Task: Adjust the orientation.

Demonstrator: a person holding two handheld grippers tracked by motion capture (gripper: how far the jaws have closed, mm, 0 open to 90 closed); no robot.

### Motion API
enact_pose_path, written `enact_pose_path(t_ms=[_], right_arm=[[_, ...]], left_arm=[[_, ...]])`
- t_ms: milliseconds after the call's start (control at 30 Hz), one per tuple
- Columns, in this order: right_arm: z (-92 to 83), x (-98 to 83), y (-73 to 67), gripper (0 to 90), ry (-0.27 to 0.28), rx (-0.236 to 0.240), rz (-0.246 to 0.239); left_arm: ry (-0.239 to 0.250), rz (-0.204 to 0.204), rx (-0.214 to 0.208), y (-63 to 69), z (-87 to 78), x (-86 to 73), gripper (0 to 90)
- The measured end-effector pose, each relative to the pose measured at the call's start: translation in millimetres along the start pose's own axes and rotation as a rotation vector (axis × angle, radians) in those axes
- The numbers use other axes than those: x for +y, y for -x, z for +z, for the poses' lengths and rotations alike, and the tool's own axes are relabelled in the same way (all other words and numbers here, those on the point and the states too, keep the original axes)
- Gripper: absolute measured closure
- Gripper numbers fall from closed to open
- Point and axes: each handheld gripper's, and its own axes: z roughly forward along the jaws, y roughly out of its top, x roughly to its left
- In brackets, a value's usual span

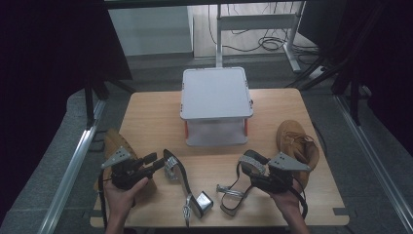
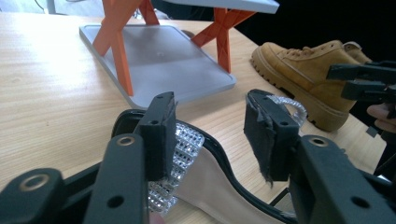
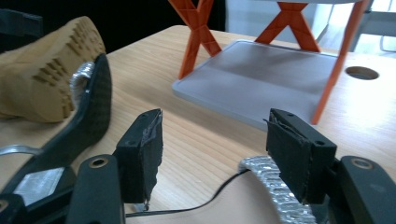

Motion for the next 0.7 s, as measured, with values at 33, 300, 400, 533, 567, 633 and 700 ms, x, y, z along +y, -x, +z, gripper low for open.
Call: enact_pose_path(t_ms=[33, 300, 400, 533, 567, 633, 700], right_arm=[[-0.2, -0.6, 1.0, 37.4, -0.001, -0.007, -0.003], [-1.8, -8.0, 3.2, 43.9, 0.002, 0.03, 0.025], [-2.8, -9.3, 3.2, 44.3, -0.006, 0.034, 0.031], [-6.4, -7.0, 3.0, 47.7, -0.01, 0.02, 0.029], [-7.5, -7.2, 2.2, 47.8, -0.005, 0.028, 0.036], [-7.6, -9.0, 1.9, 47.8, -0.003, 0.042, 0.037], [-5.0, -14.0, 2.1, 47.5, -0.019, 0.044, 0.026]], left_arm=[[-0.005, 0.003, 0.002, 0.4, 1.3, -0.6, 55.2], [-0.004, -0.01, 0.036, 5.4, -2.3, -6.1, 70.1], [-0.008, 0.014, 0.036, 9.0, -2.9, -4.7, 79.1], [-0.027, 0.024, 0.056, 10.4, -7.0, -8.9, 84.6], [-0.027, 0.02, 0.058, 9.7, -8.0, -9.3, 86.7], [-0.026, 0.016, 0.064, 8.4, -9.8, -8.9, 88.3], [-0.027, 0.018, 0.065, 8.6, -11.0, -7.2, 89.3]])
